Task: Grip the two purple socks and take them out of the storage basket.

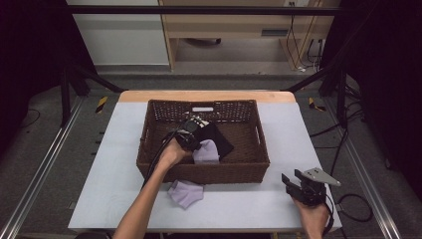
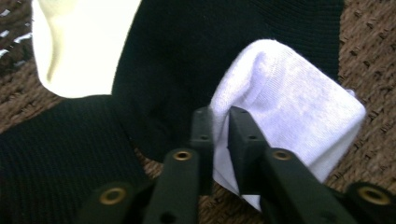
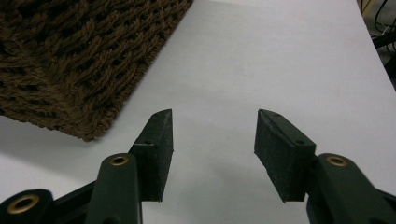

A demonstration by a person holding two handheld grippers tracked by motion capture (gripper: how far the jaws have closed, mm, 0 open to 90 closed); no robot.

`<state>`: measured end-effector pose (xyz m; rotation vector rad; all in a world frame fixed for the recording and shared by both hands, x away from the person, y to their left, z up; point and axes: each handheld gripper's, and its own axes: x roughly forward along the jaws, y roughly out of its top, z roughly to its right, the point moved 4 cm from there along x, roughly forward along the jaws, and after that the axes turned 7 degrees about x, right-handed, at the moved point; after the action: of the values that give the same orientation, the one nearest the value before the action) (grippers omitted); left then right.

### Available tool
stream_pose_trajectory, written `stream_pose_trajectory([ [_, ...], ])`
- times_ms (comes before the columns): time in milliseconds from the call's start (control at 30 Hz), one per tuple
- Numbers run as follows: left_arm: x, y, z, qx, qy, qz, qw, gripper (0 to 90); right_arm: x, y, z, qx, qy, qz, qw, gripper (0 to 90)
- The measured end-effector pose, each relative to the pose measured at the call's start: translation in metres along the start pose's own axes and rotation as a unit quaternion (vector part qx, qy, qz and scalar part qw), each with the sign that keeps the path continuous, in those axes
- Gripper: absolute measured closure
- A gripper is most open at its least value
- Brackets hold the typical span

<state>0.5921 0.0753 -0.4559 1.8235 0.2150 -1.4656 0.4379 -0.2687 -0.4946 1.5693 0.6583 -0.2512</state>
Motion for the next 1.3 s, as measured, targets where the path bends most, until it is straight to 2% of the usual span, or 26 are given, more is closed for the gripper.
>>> stream_pose_trajectory([
  [33,-0.001,0.0,0.0,-0.002,-0.008,0.006,1.0,84.9,0.0,0.0,0.0,0.0,0.0,0.0,1.0,47.2],
  [67,-0.001,0.0,0.0,-0.002,-0.008,0.006,1.0,85.6,0.0,0.0,0.0,-0.001,0.0,-0.001,1.0,47.3],
  [133,-0.004,0.0,0.001,0.0,-0.015,0.021,0.9997,86.0,0.0,0.0,0.0,-0.002,0.0,0.0,1.0,47.4],
  [233,-0.012,0.001,0.001,-0.002,-0.015,0.061,0.998,86.2,0.0,0.0,0.0,-0.002,0.0,0.0,1.0,47.5],
  [333,-0.021,0.001,-0.001,-0.01,-0.012,0.107,0.9942,86.3,0.0,0.0,0.001,-0.005,-0.002,0.002,1.0,47.6],
  [567,-0.034,0.001,-0.002,-0.008,0.019,0.167,0.9858,86.4,0.0,0.0,0.0,-0.003,-0.002,0.001,1.0,47.6],
  [700,-0.04,0.001,-0.002,-0.002,0.026,0.198,0.9798,86.7,0.0,0.0,0.0,-0.003,-0.001,0.001,1.0,47.7],
  [733,-0.042,0.001,-0.002,-0.003,0.028,0.209,0.9776,86.8,0.0,0.0,0.001,-0.006,-0.002,0.002,1.0,47.8],
  [800,-0.045,0.001,-0.003,-0.005,0.029,0.222,0.9746,87.0,0.0,0.0,0.001,-0.006,-0.002,0.002,1.0,48.0],
  [833,-0.048,0.001,-0.004,-0.008,0.03,0.234,0.9716,87.1,0.0,0.0,0.001,-0.005,-0.003,0.002,1.0,48.0],
  [967,-0.056,0.002,-0.006,-0.014,0.035,0.268,0.9626,87.2,-0.001,0.0,0.001,-0.004,-0.002,0.003,1.0,48.3],
  [1000,-0.059,0.002,-0.007,-0.015,0.037,0.28,0.9591,87.3,-0.001,0.0,0.001,-0.005,-0.002,0.002,1.0,48.3],
  [1167,-0.072,0.002,-0.009,-0.02,0.05,0.315,0.9476,87.3,0.0,0.001,0.002,-0.004,-0.002,0.003,1.0,48.4],
  [1233,-0.079,0.002,-0.009,-0.027,0.048,0.332,0.9417,87.3,0.0,0.001,0.002,-0.003,-0.002,0.003,1.0,48.4],
  [1300,-0.088,0.001,-0.009,-0.025,0.05,0.344,0.9374,87.3,0.0,0.001,0.002,-0.005,-0.003,0.004,1.0,48.3],
])
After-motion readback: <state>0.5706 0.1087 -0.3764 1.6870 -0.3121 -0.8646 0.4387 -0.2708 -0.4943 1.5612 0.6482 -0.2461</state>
